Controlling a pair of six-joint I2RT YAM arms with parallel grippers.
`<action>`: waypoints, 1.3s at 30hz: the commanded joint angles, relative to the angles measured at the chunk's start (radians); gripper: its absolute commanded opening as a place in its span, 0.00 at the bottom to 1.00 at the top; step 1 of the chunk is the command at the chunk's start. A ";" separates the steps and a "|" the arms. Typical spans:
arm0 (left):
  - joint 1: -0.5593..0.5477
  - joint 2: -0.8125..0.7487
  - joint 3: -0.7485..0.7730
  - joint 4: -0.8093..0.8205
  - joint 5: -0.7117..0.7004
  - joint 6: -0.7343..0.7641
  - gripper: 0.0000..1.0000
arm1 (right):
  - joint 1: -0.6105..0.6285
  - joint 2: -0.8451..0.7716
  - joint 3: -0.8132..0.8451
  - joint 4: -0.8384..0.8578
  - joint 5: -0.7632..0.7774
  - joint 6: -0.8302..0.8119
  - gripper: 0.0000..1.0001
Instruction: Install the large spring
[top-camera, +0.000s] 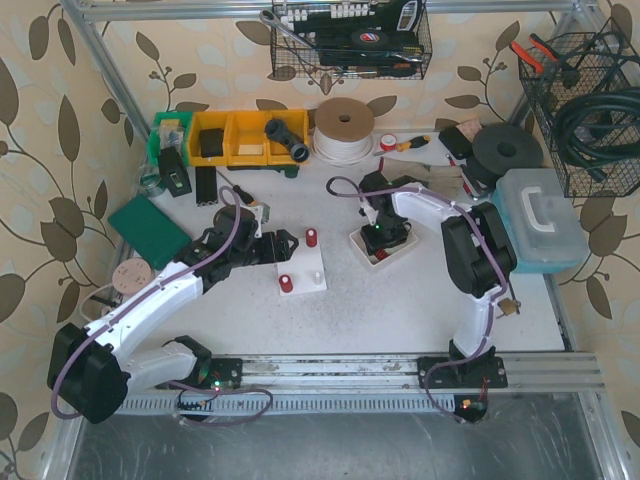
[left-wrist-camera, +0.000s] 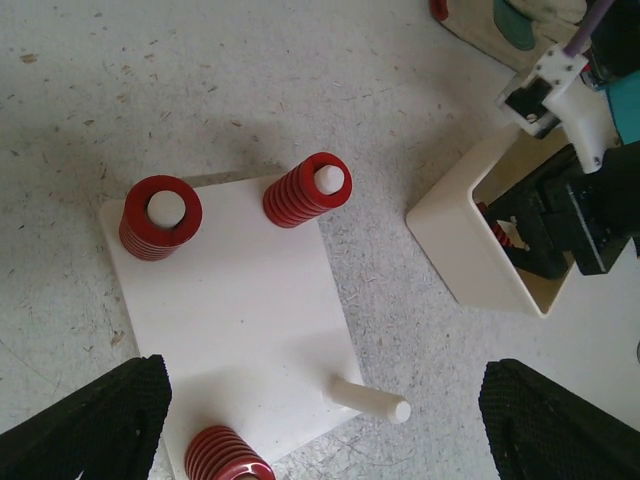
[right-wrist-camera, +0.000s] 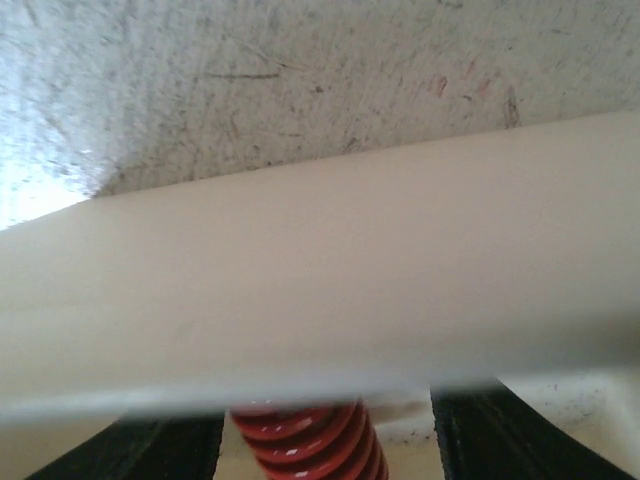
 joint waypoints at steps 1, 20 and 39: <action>0.007 -0.010 -0.005 0.038 0.005 0.000 0.87 | 0.007 0.043 0.034 -0.009 0.065 0.012 0.56; 0.008 0.010 -0.003 0.050 0.016 0.003 0.87 | 0.009 0.084 0.104 -0.072 0.131 0.084 0.26; 0.009 0.031 0.011 0.058 0.080 0.015 0.86 | -0.061 -0.137 0.153 -0.048 -0.003 0.210 0.00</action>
